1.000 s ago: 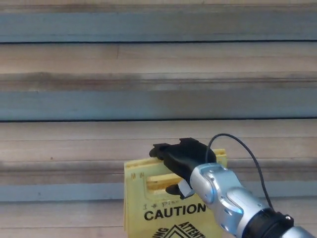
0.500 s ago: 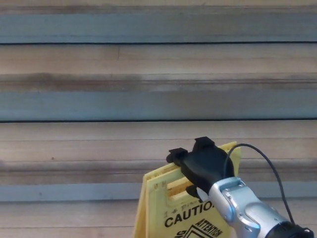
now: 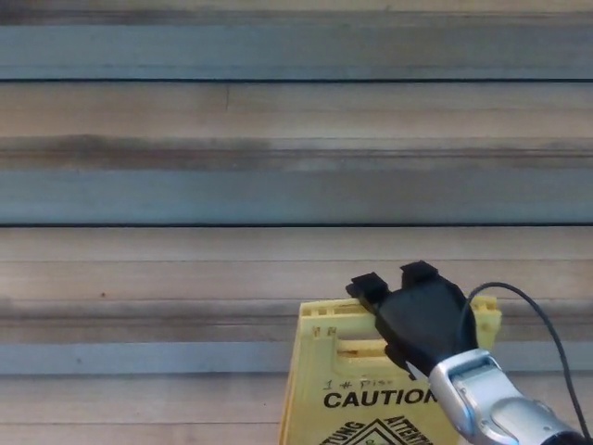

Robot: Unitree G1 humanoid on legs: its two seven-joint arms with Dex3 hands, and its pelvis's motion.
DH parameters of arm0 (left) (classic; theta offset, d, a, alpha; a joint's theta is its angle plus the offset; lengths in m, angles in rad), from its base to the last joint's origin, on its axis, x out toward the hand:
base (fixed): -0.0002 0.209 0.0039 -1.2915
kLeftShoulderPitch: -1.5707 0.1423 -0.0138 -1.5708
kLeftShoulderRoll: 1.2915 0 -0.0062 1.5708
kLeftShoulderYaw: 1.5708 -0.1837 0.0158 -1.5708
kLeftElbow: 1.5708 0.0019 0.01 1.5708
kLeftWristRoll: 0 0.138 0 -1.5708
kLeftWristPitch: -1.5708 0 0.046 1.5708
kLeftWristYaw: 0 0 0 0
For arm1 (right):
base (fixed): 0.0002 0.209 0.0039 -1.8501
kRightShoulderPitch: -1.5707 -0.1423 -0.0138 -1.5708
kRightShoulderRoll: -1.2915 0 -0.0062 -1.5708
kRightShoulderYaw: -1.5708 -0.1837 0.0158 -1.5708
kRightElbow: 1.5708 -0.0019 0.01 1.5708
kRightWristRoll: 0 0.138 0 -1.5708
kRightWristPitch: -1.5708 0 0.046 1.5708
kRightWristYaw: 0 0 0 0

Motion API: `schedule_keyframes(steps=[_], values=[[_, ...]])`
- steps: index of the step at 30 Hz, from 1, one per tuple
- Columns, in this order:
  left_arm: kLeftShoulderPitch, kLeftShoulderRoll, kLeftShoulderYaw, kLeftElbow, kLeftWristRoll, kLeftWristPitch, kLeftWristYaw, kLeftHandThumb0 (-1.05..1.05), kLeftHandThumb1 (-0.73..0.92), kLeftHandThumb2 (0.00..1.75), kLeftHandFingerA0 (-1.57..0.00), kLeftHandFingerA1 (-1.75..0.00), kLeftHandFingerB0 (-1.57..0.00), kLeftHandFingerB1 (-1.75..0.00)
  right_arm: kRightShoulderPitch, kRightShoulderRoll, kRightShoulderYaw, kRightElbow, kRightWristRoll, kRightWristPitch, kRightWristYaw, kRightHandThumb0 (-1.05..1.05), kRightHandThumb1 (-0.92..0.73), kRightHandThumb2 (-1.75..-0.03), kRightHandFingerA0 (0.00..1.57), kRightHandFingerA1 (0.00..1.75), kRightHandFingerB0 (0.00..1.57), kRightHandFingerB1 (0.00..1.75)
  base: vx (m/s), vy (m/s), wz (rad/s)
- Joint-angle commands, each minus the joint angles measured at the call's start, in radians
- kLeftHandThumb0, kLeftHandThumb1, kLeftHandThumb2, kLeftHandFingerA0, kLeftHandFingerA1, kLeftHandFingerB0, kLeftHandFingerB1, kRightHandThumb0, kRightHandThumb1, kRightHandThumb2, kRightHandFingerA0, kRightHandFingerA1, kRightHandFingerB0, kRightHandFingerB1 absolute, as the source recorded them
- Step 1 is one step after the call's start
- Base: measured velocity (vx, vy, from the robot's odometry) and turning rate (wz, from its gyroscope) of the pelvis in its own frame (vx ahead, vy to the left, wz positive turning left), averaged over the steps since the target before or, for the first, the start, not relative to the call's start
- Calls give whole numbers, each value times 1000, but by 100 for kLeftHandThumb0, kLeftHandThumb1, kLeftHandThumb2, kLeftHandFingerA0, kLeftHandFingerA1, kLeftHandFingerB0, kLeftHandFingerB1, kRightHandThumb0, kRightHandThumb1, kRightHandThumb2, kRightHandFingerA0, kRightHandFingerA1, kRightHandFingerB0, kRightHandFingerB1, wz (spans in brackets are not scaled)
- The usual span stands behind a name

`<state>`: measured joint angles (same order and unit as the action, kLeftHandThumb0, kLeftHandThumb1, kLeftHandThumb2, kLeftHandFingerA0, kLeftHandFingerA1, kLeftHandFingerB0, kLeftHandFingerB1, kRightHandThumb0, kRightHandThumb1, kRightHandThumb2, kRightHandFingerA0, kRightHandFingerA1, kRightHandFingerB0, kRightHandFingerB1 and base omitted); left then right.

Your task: The robot uses its right hand to pick up a caution sign board kept on the stair and turn around and walk towards a pillar and place the sign against it

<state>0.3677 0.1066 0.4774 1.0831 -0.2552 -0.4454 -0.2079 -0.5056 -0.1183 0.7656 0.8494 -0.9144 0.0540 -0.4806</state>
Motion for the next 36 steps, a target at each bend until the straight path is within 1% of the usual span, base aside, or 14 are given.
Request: schedule_keyframes(steps=[1, 6, 7, 15, 16, 22, 23, 25, 26, 29, 30, 32, 35, 36], values=[[-3, -1, -1, 1, -6, -102, -22, -35, 39, 76, -109, -77, -100, -67, 124, -62, 29, 88, -25, -96, -178, -42, -40, -89, 126, 138, 83, 87, 0, 0, 0], [12, 2, -12, -8, 11, -113, -11, -34, 39, 74, -109, -77, -97, -67, 130, -60, 60, 136, -55, -139, -310, -43, -42, -90, 123, 137, 82, 91, 0, 0, 0], [12, 3, -5, 3, 1, -110, -17, -33, 39, 75, -107, -79, -97, -68, 152, -67, 55, 128, -48, -148, -330, -38, -61, -61, 90, 174, 84, 101, 0, 0, 0], [13, 11, 3, 13, -6, -105, -22, -34, 39, 74, -109, -78, -99, -68, 171, -61, 45, 142, -35, -164, -368, -36, -60, -63, 89, 170, 85, 104, 0, 0, 0], [1, 10, 8, 32, -11, -98, -18, -33, 39, 70, -112, -74, -101, -67, 194, -53, 0, 130, 16, -208, -412, -14, -56, -82, 93, 164, 81, 129, 0, 0, 0], [6, -3, 8, 8, -15, -90, -22, -31, 38, 74, -111, -77, -99, -69, 223, -54, -52, 85, 30, -252, -444, -18, -56, -81, 93, 161, 86, 124, 0, 0, 0], [19, -7, -15, -36, 13, -95, 1, -34, 38, 76, -109, -79, -98, -68, 239, -72, -65, 48, 18, -298, -570, -23, -52, -105, 122, 136, 93, 118, 0, 0, 0], [17, -4, -18, -31, 17, -97, 7, -35, 39, 74, -107, -77, -97, -68, 243, -79, -71, 38, 5, -320, -637, -23, -54, -106, 121, 136, 92, 117, 0, 0, 0], [14, -2, -17, -25, 14, -92, 9, -35, 42, 70, -108, -75, -96, -67, 252, -92, -83, 8, 12, -339, -633, -17, -62, -99, 91, 175, 76, 146, 0, 0, 0], [17, -4, -14, -28, 5, -94, 2, -34, 41, 71, -108, -75, -96, -68, 260, -107, -97, -15, 16, -377, -655, -16, -61, -105, 92, 170, 76, 145, 0, 0, 0], [16, 0, -15, -22, 6, -95, 2, -33, 39, 75, -107, -77, -95, -68, 264, -131, -112, -52, 12, -396, -684, -11, -59, -116, 90, 171, 75, 145, 0, 0, 0], [18, 10, -18, -16, 13, -97, 9, -35, 39, 74, -107, -76, -97, -67, 274, -186, -145, -136, 7, -439, -732, -11, -60, -117, 90, 171, 73, 146, 0, 0, 0], [3, 19, -7, 15, -2, -87, -2, -32, 40, 73, -106, -75, -95, -67, 274, -247, -186, -232, -7, -486, -774, -12, -66, -101, 90, 173, 67, 140, 0, 0, 0], [0, 21, -3, 19, -7, -77, -4, -30, 40, 72, -108, -75, -96, -67, 277, -273, -208, -283, -6, -492, -760, -11, -67, -96, 91, 165, 65, 124, 0, 0, 0]])
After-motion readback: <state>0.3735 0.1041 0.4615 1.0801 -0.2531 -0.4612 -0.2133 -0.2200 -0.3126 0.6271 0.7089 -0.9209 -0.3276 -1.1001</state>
